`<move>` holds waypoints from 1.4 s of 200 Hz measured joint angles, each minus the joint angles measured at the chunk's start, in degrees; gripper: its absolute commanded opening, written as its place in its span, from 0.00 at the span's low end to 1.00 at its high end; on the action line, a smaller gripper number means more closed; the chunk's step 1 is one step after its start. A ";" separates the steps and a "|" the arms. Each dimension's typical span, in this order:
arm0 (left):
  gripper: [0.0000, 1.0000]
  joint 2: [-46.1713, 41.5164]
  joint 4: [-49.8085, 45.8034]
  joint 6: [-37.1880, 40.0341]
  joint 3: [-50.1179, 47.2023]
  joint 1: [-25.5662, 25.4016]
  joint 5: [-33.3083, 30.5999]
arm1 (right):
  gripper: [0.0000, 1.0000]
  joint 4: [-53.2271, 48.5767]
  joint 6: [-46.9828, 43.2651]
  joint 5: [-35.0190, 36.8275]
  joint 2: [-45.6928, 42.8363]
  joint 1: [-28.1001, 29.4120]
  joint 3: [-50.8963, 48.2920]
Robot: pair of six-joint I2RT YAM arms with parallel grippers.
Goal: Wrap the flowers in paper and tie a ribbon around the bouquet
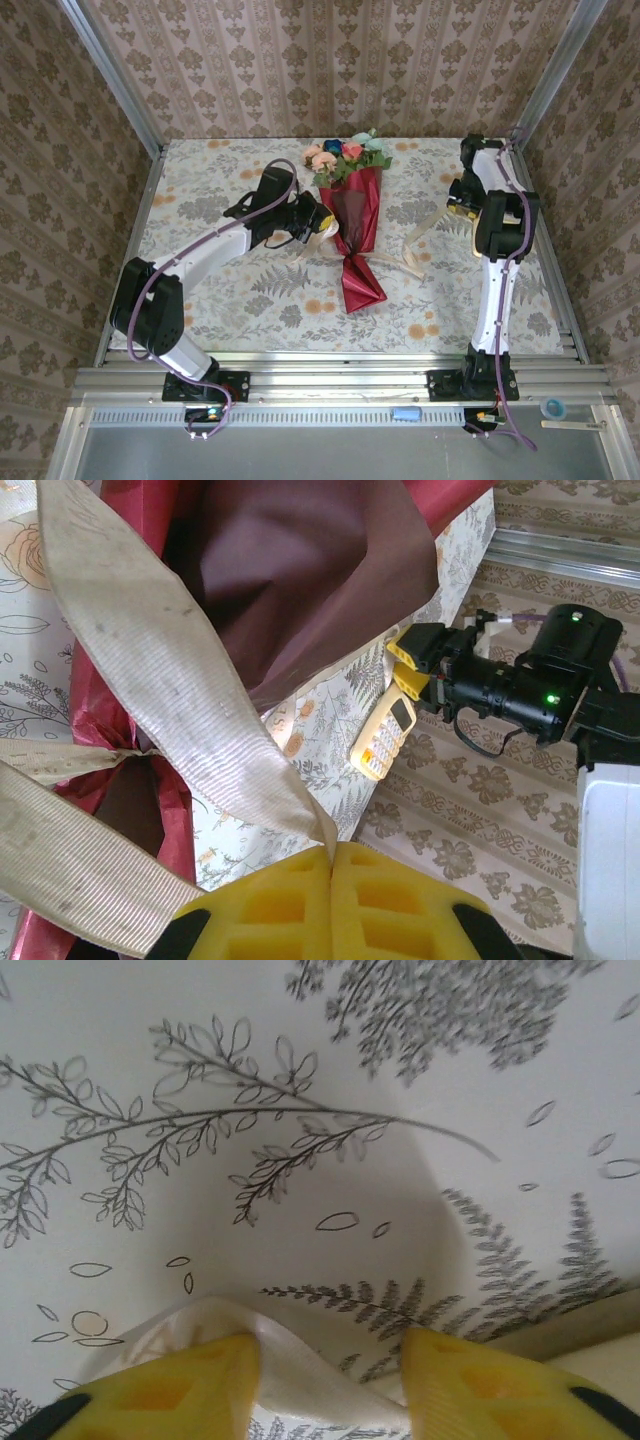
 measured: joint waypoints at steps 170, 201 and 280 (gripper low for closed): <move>0.00 0.00 0.52 6.54 0.33 2.91 2.14 | 0.00 10.56 13.84 -5.11 -53.13 11.63 -35.28; 0.00 0.00 3.30 11.37 0.22 3.13 3.39 | 0.00 12.66 16.06 -9.57 -62.03 21.70 -35.34; 0.00 -3.85 10.80 26.18 -9.81 -0.09 1.18 | 0.00 23.19 27.85 -12.74 -47.91 33.44 -14.91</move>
